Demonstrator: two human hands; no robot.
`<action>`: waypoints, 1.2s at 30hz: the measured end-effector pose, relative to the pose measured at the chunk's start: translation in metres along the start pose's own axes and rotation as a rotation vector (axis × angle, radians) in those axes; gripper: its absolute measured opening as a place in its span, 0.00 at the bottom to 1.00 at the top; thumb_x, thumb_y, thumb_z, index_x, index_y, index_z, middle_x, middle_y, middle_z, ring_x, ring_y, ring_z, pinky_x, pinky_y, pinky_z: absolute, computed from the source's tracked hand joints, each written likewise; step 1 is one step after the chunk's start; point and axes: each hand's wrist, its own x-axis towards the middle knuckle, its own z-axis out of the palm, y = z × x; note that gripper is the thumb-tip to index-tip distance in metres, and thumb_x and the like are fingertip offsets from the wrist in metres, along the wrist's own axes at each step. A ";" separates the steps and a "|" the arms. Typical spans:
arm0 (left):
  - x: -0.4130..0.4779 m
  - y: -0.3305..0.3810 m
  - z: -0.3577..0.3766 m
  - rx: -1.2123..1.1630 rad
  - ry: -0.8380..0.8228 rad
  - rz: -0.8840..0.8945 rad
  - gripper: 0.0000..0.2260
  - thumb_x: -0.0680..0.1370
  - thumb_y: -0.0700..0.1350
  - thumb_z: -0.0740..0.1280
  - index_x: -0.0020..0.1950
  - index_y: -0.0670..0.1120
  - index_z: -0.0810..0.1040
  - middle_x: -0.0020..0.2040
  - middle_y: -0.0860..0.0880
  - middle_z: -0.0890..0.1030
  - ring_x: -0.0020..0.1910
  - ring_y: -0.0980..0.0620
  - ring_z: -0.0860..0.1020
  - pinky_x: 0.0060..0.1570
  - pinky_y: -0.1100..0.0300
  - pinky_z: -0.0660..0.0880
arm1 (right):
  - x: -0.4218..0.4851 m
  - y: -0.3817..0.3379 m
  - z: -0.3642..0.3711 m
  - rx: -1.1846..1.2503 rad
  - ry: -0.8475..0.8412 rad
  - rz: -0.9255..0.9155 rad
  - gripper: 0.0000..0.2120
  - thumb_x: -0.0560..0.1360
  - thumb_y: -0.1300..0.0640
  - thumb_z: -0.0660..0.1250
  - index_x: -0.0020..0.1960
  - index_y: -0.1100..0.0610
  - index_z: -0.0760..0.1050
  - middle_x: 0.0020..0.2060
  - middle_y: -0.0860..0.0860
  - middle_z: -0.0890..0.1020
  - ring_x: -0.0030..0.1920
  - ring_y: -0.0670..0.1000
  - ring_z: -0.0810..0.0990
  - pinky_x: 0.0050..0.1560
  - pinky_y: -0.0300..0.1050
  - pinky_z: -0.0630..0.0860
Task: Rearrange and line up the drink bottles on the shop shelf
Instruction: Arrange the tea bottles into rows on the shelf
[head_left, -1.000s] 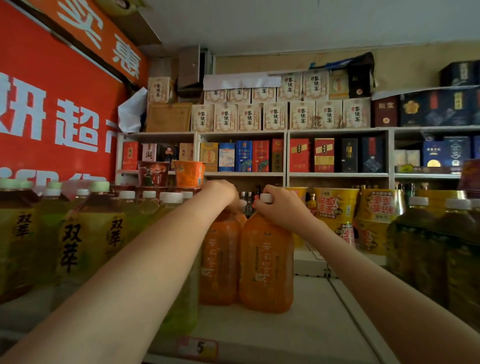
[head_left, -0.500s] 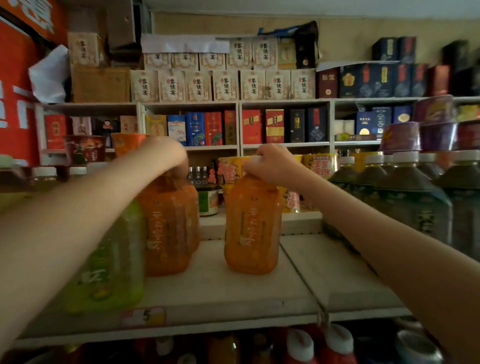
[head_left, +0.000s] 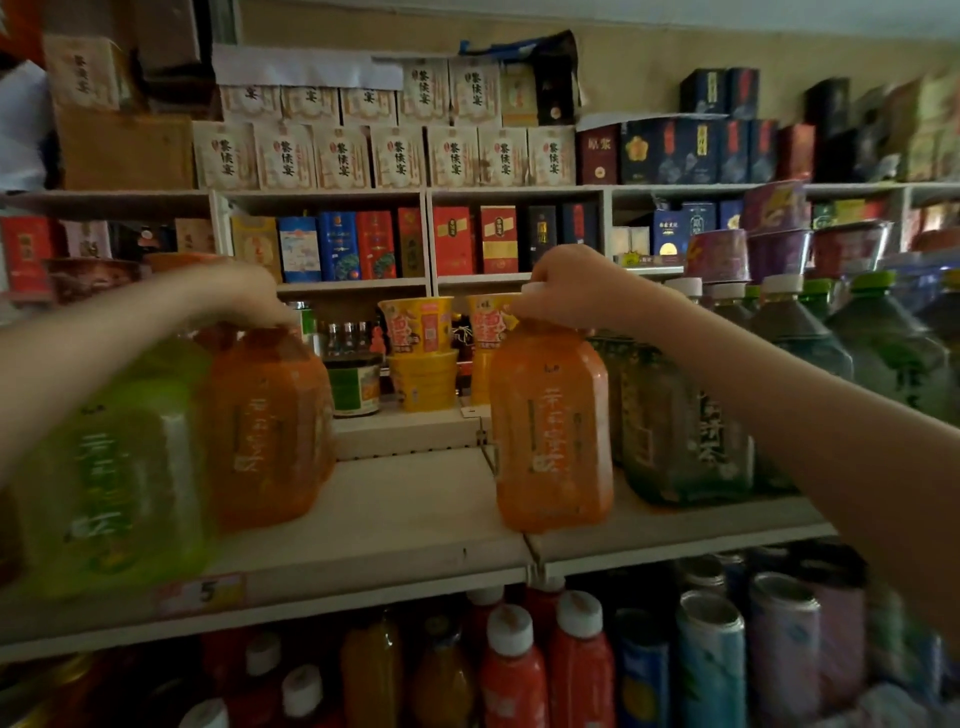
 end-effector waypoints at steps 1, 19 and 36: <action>-0.004 0.007 0.003 0.008 0.045 0.005 0.17 0.78 0.54 0.63 0.55 0.40 0.76 0.48 0.43 0.79 0.45 0.46 0.78 0.39 0.55 0.74 | -0.002 0.002 -0.002 -0.006 -0.001 -0.006 0.16 0.73 0.47 0.65 0.35 0.59 0.73 0.28 0.50 0.73 0.28 0.47 0.72 0.30 0.38 0.70; -0.016 0.173 0.014 -0.410 0.210 0.246 0.15 0.75 0.56 0.66 0.49 0.44 0.76 0.43 0.46 0.77 0.42 0.50 0.77 0.32 0.59 0.70 | -0.005 0.038 -0.024 -0.042 -0.162 -0.138 0.21 0.76 0.46 0.61 0.45 0.64 0.78 0.32 0.51 0.76 0.32 0.47 0.74 0.32 0.34 0.70; 0.002 0.244 0.025 -0.782 -0.017 0.367 0.11 0.80 0.38 0.58 0.58 0.37 0.75 0.51 0.41 0.77 0.49 0.46 0.76 0.56 0.55 0.74 | -0.009 0.036 -0.023 -0.145 -0.187 -0.163 0.15 0.78 0.46 0.58 0.44 0.56 0.75 0.36 0.50 0.78 0.35 0.47 0.76 0.34 0.38 0.70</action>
